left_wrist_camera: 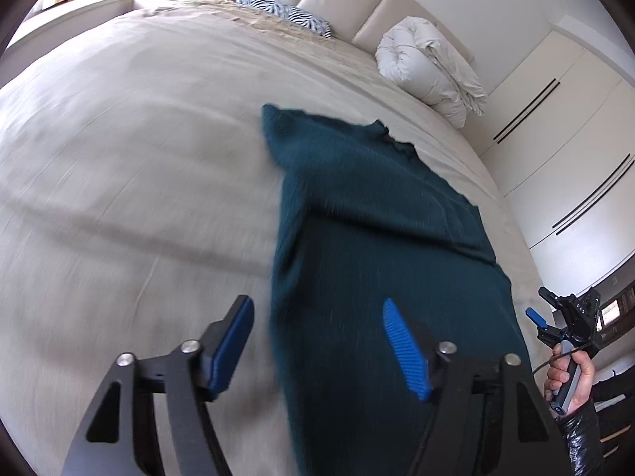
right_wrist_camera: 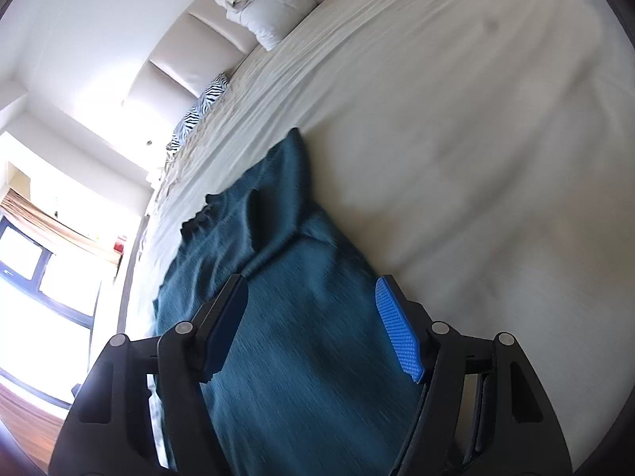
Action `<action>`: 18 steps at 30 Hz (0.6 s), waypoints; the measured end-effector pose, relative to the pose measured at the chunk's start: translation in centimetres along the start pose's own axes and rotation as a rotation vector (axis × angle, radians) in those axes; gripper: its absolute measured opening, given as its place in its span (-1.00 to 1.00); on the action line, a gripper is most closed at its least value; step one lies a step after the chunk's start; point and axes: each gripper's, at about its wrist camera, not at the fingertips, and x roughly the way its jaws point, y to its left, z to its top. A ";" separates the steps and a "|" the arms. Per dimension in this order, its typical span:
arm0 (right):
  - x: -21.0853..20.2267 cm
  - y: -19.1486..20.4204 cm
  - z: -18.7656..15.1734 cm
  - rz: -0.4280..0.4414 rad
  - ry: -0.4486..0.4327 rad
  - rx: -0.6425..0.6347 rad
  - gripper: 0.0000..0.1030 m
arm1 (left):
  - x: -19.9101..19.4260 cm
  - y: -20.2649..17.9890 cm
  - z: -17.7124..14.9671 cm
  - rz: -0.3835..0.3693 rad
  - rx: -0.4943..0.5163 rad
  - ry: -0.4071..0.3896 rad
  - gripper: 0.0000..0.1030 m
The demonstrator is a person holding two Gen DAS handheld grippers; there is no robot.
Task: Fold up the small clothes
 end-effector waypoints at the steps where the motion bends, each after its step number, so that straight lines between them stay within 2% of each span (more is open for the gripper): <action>1: -1.0 -0.7 -0.4 -0.005 0.004 -0.008 0.29 | -0.5 0.1 -1.0 0.000 -0.007 0.012 0.39; 5: -3.0 -1.5 -2.5 -0.060 0.026 -0.066 0.29 | -1.7 0.7 -5.2 -0.003 -0.049 0.081 0.39; 8: -4.0 -1.9 -4.1 -0.115 0.039 -0.120 0.29 | -2.8 0.4 -7.6 -0.008 -0.056 0.084 0.39; 12: -4.1 -2.1 -6.0 -0.162 0.073 -0.163 0.29 | -3.9 -0.1 -9.3 -0.024 -0.078 0.099 0.39; 18: -5.4 -3.0 -7.9 -0.171 0.099 -0.195 0.29 | -4.0 -0.2 -11.0 -0.085 -0.118 0.153 0.39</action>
